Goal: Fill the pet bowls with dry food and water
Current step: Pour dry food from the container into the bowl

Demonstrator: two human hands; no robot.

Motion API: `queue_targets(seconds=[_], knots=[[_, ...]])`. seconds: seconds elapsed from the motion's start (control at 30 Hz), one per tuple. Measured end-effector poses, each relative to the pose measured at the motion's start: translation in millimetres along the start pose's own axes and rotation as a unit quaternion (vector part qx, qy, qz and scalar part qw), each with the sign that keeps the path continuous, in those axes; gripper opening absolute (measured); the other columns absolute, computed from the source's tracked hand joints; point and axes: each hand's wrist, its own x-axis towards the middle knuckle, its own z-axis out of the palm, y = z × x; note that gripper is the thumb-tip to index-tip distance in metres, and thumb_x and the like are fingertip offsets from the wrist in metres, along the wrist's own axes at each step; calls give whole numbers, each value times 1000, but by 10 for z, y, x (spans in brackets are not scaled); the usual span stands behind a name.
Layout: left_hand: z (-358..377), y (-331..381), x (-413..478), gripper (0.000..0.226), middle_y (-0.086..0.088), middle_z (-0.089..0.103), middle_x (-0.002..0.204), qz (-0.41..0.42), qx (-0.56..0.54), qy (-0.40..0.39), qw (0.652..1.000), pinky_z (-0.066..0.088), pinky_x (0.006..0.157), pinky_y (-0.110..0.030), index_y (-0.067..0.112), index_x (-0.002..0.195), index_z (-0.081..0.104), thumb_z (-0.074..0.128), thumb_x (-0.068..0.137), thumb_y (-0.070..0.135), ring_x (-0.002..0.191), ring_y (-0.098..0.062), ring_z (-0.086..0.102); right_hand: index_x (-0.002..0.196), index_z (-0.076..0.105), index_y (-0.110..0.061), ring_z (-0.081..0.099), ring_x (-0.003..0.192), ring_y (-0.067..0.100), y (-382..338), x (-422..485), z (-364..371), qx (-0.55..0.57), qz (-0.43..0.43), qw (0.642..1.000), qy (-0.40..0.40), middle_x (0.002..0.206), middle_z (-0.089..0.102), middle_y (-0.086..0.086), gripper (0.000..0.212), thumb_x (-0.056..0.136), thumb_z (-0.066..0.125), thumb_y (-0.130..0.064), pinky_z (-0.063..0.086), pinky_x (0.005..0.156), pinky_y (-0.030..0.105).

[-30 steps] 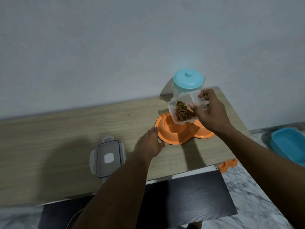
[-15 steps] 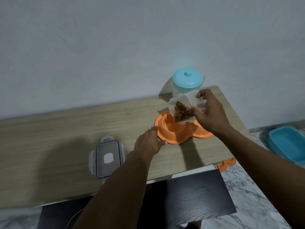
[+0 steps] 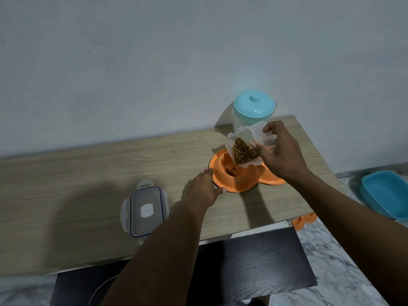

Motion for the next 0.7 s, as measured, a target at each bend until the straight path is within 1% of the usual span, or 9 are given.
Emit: queue_targets(seconds=[0.1, 0.2, 0.27, 0.43, 0.57, 0.7], knots=[[-18, 12, -12, 76, -4, 46, 149, -2, 1, -2, 1000, 45, 101, -45, 22, 140, 42, 73, 78, 53, 132, -28, 49, 117, 43, -28, 60, 102, 26, 4, 1, 8, -7, 0, 1000, 0, 125, 58, 4, 46, 86, 69, -50, 58, 75, 53], [-36, 35, -26, 69, -4, 51, 143, 0, -6, 0, 1000, 44, 98, -42, 20, 135, 46, 75, 79, 49, 128, -28, 51, 118, 44, -26, 57, 100, 21, 27, 0, 1, -14, -1, 1000, 8, 124, 58, 4, 46, 87, 69, -48, 57, 77, 52], [-47, 44, -36, 70, -5, 52, 141, 1, -12, 2, 1000, 43, 97, -41, 20, 136, 46, 75, 79, 48, 127, -27, 51, 119, 44, -25, 56, 101, 19, 34, -3, -2, -20, -1, 1000, 11, 126, 58, 4, 47, 87, 69, -48, 57, 78, 51], [-66, 58, -61, 73, -6, 48, 146, -1, -19, 1, 1000, 42, 101, -42, 20, 140, 43, 75, 80, 47, 131, -28, 48, 120, 45, -24, 58, 103, 20, 23, -28, 7, -23, -17, 1000, 5, 126, 57, 2, 48, 86, 70, -48, 57, 75, 50], [-84, 70, -75, 68, -5, 52, 142, 2, -19, 3, 1000, 43, 97, -39, 19, 135, 46, 76, 79, 45, 127, -27, 51, 119, 44, -25, 58, 102, 20, 17, -26, 8, -21, -15, 1000, 7, 125, 58, 2, 47, 86, 69, -49, 56, 76, 51], [-97, 77, -85, 68, -5, 54, 140, 3, -24, 4, 1000, 44, 95, -39, 20, 135, 47, 76, 79, 45, 125, -27, 52, 119, 45, -24, 57, 103, 20, 19, -13, 5, -19, -14, 1000, 10, 125, 58, 3, 48, 86, 70, -49, 57, 76, 50]])
